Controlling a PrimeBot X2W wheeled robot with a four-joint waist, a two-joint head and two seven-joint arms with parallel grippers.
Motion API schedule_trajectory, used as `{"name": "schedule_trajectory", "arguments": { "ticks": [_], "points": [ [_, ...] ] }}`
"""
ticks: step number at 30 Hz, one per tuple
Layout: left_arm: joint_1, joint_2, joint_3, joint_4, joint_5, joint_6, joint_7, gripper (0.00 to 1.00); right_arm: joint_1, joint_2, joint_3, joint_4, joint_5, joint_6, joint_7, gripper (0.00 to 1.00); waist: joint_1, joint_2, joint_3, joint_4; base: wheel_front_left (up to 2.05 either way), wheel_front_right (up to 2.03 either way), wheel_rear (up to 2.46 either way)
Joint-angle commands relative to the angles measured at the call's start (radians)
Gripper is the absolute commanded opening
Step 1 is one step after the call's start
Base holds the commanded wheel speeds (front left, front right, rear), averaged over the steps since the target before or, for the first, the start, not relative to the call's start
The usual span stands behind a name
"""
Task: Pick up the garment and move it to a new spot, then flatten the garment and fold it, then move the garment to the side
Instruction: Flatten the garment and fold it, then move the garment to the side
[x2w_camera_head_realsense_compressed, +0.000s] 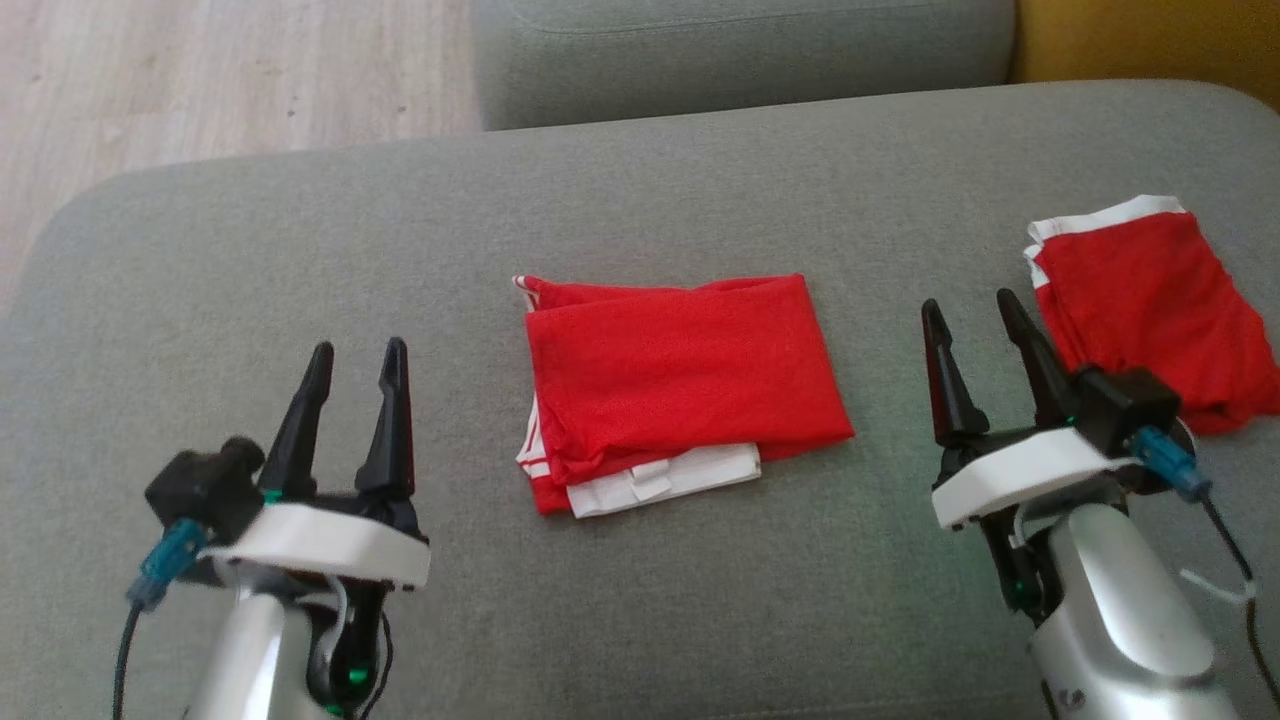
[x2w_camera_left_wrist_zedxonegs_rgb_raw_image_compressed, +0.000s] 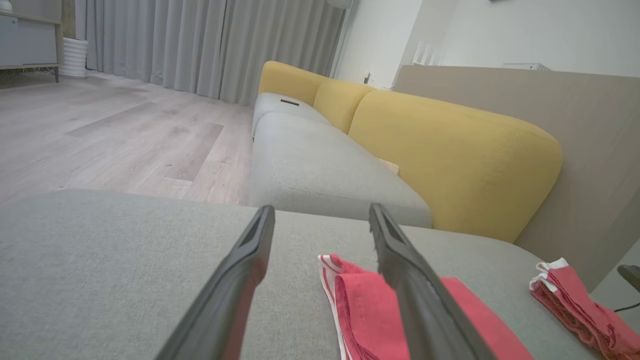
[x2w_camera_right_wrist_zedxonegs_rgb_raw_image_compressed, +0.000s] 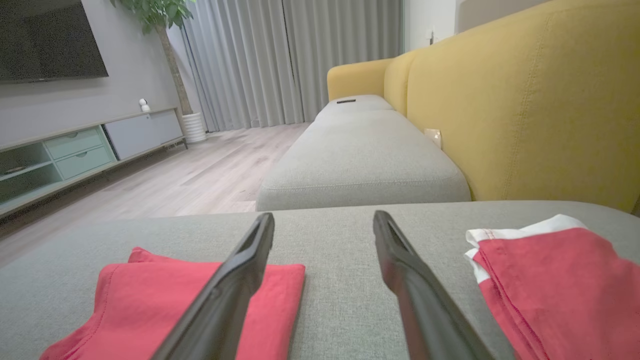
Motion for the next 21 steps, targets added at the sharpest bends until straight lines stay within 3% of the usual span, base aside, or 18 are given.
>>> {"name": "schedule_trajectory", "arguments": {
  "ticks": [1, 11, 21],
  "points": [
    [-0.013, 0.009, 0.042, -0.033, 0.008, 0.002, -0.012, 1.0, -0.017, 0.017, 0.003, -0.051, -0.016, -0.001, -0.011, 1.0, 0.0, 0.0, 0.002, -0.01, 0.0, 0.0, 0.0],
    [0.0, 0.009, 0.041, -0.028, 0.013, -0.005, -0.012, 1.0, 0.033, 0.053, -0.041, -0.099, -0.069, -0.001, -0.011, 1.0, 0.0, 0.0, 0.003, -0.021, 0.0, 0.0, 0.0],
    [-0.04, 0.009, 0.011, -0.037, 0.006, -0.007, -0.012, 1.0, -0.005, 0.058, -0.053, -0.088, -0.111, -0.001, 0.039, 1.0, 0.0, 0.0, 0.055, 0.011, 0.0, 0.0, 0.0]
  ]
}}
